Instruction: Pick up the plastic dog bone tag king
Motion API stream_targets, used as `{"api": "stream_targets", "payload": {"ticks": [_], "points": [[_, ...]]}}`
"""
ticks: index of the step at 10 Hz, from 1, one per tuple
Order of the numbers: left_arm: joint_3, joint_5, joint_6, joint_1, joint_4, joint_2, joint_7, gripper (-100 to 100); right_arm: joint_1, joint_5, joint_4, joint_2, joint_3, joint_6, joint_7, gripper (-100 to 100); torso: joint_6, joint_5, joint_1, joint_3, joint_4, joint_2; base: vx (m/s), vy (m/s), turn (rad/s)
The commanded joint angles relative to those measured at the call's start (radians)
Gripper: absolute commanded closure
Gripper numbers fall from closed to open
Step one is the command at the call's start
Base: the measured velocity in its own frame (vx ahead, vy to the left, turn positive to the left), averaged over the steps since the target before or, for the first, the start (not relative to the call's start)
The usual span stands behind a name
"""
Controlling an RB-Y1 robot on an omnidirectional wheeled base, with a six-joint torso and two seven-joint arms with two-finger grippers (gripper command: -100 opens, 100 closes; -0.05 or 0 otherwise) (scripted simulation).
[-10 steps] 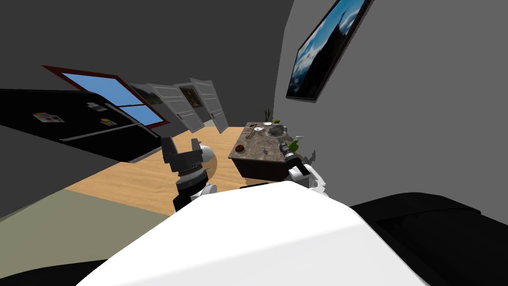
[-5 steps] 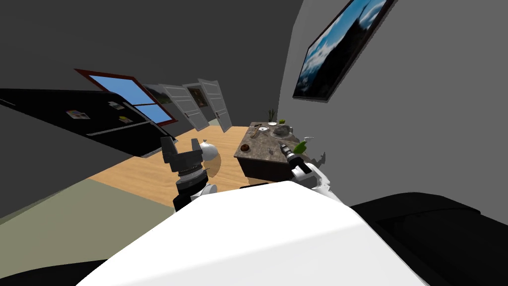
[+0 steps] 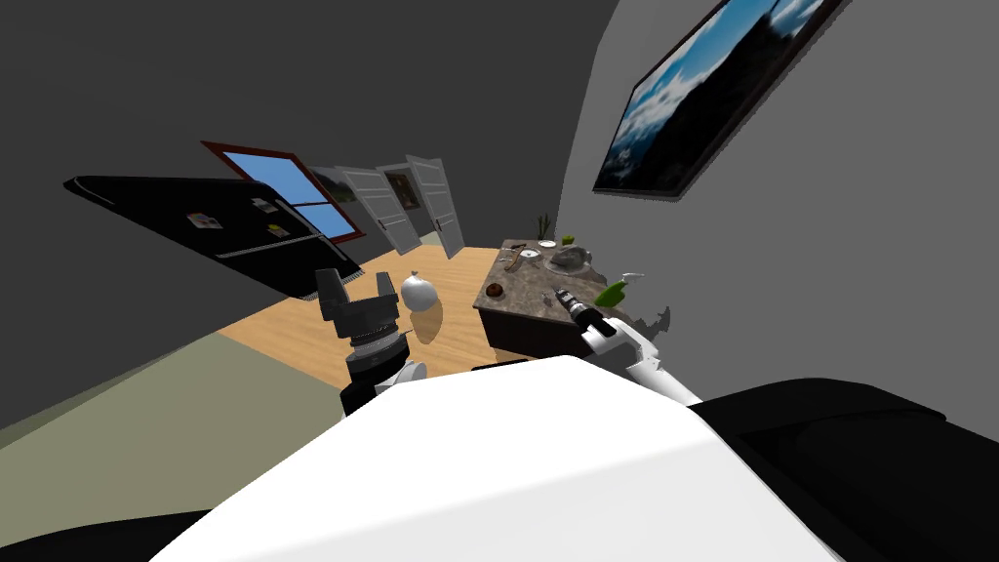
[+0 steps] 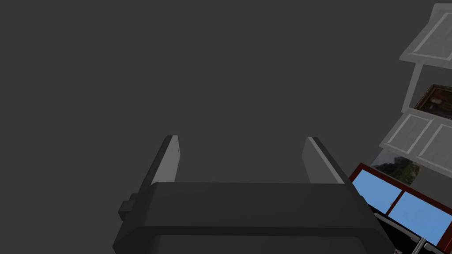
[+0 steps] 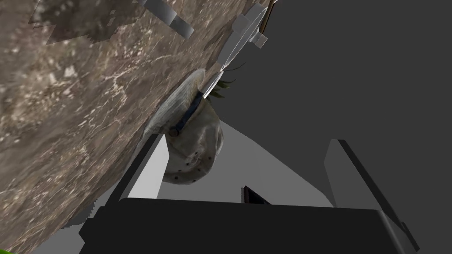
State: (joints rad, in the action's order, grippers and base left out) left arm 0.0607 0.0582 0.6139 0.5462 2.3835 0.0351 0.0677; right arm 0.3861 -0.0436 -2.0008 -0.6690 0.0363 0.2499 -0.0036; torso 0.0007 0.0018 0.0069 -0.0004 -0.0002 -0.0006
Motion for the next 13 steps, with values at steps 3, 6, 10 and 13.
{"api": "stream_targets", "payload": {"ticks": [3, 6, 10, 13], "points": [[0.0, 0.0, 0.0, 0.0, 0.0, 0.0, 0.0, 0, 0.006, -0.007, 0.04, -0.095, 0.016, 0.068, 0.008, -100, 0.0, -0.001, -0.003, 0.0, 0.0, 0.0, 0.037, 0.077, 0.083], [0.0, 0.0, 0.0, 0.0, 0.0, 0.0, 0.0, 0, 0.013, -0.013, 0.055, -0.15, 0.022, 0.097, 0.011, -100, 0.0, -0.001, -0.002, 0.0, 0.0, 0.0, 0.03, 0.075, 0.068], [0.0, 0.0, 0.0, 0.0, 0.0, 0.0, 0.0, 0, 0.04, -0.03, 0.096, -0.276, 0.042, 0.171, 0.026, -100, 0.0, 0.0, -0.002, 0.0, 0.0, 0.0, 0.042, 0.079, 0.092], [0.0, 0.0, 0.0, 0.0, 0.0, 0.0, 0.0, 0, 0.061, -0.04, 0.121, -0.357, 0.057, 0.208, 0.038, -100, 0.0, -0.001, -0.003, 0.0, 0.0, 0.0, 0.045, 0.066, 0.086]]}}
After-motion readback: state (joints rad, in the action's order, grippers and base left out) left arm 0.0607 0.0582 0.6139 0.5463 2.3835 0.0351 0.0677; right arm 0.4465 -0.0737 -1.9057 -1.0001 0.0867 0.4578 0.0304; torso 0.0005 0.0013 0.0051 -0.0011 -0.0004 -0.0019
